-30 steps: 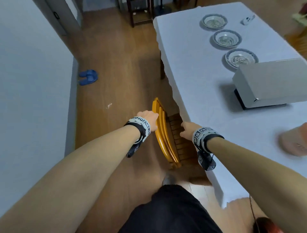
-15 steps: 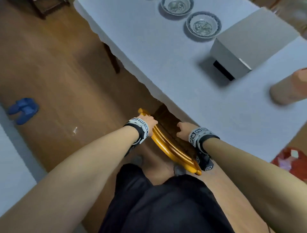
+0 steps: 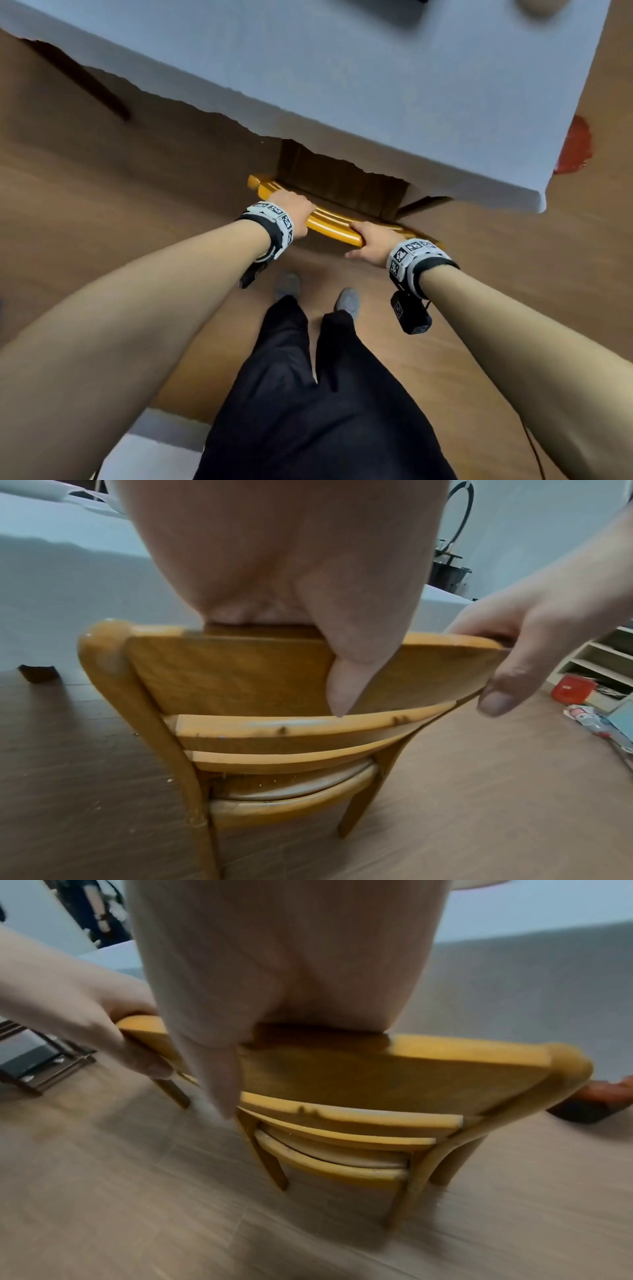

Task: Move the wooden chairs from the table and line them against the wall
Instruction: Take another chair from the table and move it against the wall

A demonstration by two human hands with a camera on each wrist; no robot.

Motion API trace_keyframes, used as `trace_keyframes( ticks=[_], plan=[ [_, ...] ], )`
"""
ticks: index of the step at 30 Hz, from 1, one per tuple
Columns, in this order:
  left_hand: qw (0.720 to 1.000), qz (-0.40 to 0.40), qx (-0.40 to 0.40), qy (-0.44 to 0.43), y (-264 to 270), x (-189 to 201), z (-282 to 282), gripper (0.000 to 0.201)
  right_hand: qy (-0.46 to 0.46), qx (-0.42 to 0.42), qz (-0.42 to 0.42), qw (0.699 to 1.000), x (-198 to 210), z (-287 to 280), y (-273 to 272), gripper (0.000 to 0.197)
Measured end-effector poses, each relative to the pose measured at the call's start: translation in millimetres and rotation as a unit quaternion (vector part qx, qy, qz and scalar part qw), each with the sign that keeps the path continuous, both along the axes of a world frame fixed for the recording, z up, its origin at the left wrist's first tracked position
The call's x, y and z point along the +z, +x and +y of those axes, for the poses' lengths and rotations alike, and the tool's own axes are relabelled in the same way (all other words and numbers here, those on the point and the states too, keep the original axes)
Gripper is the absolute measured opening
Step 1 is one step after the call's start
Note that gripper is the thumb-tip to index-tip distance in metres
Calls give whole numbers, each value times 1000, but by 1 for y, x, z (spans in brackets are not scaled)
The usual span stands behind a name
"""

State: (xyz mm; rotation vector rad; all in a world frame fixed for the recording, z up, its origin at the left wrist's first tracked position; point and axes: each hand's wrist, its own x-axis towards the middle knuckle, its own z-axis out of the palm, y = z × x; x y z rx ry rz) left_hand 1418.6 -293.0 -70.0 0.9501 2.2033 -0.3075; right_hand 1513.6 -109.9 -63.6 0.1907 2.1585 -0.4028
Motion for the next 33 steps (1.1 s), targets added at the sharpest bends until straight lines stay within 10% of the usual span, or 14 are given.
trace_keyframes(
  ticks=[18, 33],
  plan=[
    [998, 56, 34, 4, 29, -6, 8, 38, 67, 38, 104, 992, 2, 17, 37, 48],
    [972, -10, 234, -38, 267, -18, 28, 35, 5, 260, 89, 962, 10, 64, 185, 35]
  ],
)
